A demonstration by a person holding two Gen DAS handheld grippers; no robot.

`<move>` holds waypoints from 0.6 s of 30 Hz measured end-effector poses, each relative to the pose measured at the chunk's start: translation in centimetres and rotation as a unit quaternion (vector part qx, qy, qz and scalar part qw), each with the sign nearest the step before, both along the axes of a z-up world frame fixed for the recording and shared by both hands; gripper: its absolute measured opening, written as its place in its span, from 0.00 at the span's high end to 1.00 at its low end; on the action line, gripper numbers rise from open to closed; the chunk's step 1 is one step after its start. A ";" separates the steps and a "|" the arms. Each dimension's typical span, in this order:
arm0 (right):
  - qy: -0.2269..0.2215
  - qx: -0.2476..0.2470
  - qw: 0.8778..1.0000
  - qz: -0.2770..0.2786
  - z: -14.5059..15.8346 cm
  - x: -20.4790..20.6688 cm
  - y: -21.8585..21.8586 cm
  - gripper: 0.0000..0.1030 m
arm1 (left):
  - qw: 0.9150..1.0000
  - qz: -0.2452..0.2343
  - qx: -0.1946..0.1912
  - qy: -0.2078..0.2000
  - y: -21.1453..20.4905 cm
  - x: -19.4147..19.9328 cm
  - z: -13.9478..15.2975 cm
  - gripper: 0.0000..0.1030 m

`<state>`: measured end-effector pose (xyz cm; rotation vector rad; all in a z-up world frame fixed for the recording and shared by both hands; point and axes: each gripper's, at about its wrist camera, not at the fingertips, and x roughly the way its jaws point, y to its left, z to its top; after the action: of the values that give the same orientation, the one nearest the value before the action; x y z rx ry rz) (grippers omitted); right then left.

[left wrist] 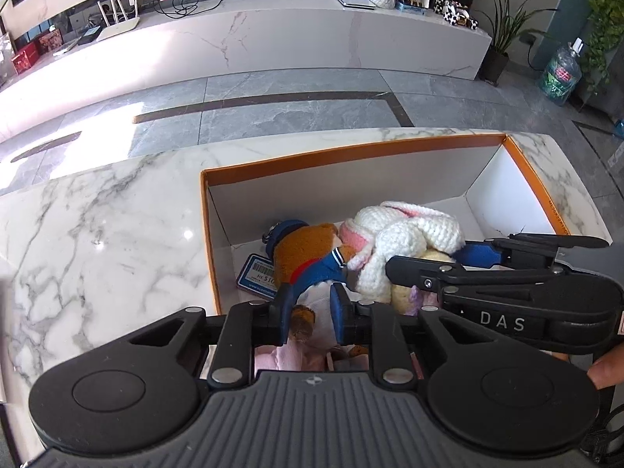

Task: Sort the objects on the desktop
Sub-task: 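Lower both plushes into the orange box and open both grippers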

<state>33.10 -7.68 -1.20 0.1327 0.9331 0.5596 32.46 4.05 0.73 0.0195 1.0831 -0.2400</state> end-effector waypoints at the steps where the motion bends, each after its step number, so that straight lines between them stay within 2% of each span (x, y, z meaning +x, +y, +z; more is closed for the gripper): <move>1: 0.002 -0.002 1.000 0.000 -0.1 0.1 0.1 0.50 | 1.000 -0.003 0.000 0.006 -0.1 0.1 -0.4 0.80; 6: 0.033 -0.018 0.999 0.006 -0.6 1.1 0.6 0.50 | 1.000 0.001 -0.008 0.024 -0.2 0.6 -2.1 0.83; 10: 0.058 -0.026 0.998 0.015 -1.0 1.9 1.0 0.47 | 1.000 0.007 -0.018 0.018 0.4 0.4 -2.1 0.83; 18: 0.069 -0.033 0.997 0.021 -0.5 1.6 0.7 0.37 | 0.997 0.045 -0.039 -0.050 3.2 -1.9 1.6 0.79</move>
<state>34.75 -7.02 -1.67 0.0936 1.0898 0.5622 30.52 7.22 2.31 -0.0853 0.9729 -0.1979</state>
